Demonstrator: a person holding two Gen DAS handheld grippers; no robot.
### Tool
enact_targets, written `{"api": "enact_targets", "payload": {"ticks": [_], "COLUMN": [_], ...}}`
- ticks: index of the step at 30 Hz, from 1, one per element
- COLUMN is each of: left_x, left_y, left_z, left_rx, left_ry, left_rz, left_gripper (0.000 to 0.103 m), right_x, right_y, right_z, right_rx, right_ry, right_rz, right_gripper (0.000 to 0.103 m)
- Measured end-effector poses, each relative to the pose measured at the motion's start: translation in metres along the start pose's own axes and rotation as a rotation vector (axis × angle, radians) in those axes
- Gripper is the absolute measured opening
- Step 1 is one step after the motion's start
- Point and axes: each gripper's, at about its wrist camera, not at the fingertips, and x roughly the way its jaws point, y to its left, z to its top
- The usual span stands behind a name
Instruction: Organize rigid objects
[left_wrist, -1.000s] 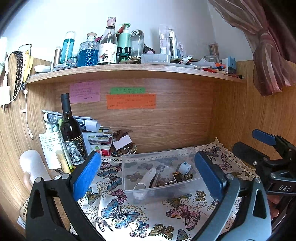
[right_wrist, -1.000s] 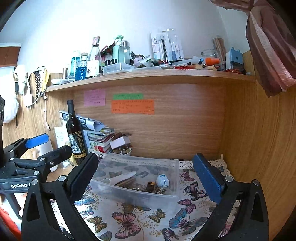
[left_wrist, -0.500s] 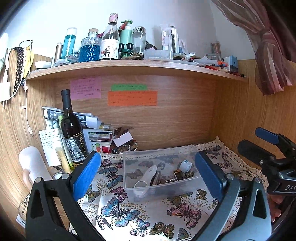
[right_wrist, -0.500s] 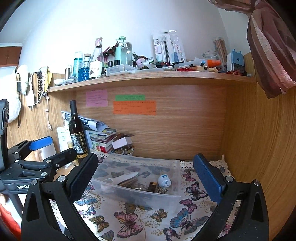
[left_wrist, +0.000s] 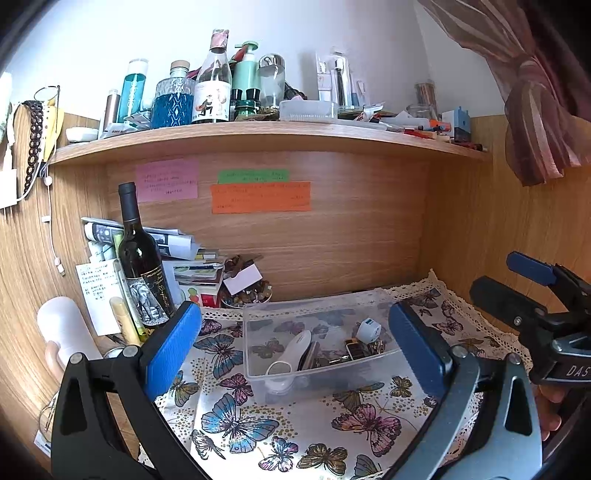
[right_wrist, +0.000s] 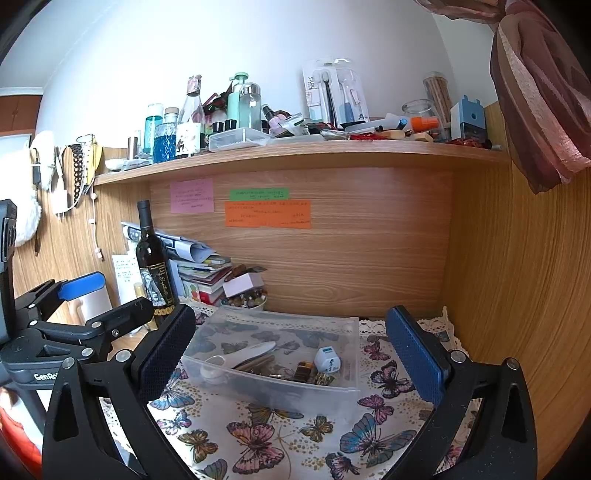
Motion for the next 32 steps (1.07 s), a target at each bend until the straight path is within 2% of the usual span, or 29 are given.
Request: {"api": "enact_targets", "payload": {"ticks": [32], "left_x": [-0.003], "left_y": [-0.0073], "left_z": [0.0026], "left_rx": [0.003], "left_ry": [-0.017], "left_rz": [-0.017], "left_gripper": [0.103], "right_x": [0.0072], "right_y": [-0.0015], "right_z": [-0.0033], "right_rx": [0.015], "right_ry": [0.029], "right_rz": [0.008], "right_gripper": [0.103]}}
